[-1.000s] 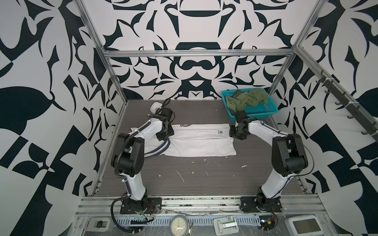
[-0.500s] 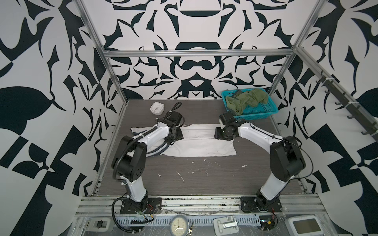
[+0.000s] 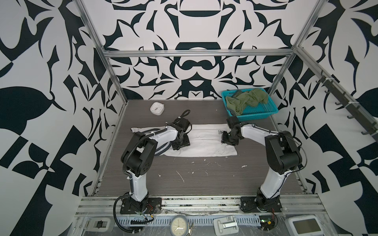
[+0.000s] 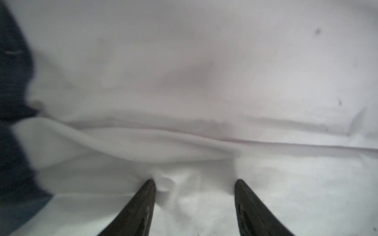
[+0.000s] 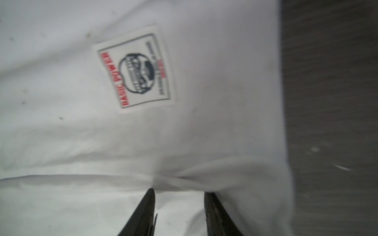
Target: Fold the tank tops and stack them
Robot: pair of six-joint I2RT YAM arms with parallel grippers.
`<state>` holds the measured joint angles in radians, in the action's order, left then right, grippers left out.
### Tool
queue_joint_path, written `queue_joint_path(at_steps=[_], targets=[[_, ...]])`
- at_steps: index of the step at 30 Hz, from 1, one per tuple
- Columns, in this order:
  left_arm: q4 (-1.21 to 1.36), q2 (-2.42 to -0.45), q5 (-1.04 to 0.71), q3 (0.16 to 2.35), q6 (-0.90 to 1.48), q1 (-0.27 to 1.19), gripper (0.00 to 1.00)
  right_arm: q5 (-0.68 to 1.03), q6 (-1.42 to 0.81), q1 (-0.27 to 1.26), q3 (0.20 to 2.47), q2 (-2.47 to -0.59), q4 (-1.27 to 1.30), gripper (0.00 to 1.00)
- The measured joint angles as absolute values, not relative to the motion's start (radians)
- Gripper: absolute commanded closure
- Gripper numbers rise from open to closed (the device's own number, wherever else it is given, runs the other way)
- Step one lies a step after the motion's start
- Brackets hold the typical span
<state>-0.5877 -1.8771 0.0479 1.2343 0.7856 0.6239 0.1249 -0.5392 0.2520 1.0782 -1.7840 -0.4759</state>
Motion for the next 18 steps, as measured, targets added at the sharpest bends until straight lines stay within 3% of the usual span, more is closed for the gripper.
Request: queue_joint_path(at_steps=[5,11,13,18], targets=[[-0.595,-1.841,0.053,1.215,0.802,0.683,0.29,0.113,-0.535,0.152,0.986,-1.705,-0.485,0.57],[-0.685,-1.48,0.192,1.038,0.889,0.651,0.27,0.097,-0.527,0.126,0.948,-1.659,-0.499,0.57],[-0.721,-1.349,0.233,0.974,0.93,0.603,0.26,0.096,-0.523,0.126,0.943,-1.647,-0.5,0.57],[-0.799,-1.06,0.281,0.759,1.018,0.313,0.26,0.098,-0.514,0.127,0.928,-1.619,-0.494,0.52]])
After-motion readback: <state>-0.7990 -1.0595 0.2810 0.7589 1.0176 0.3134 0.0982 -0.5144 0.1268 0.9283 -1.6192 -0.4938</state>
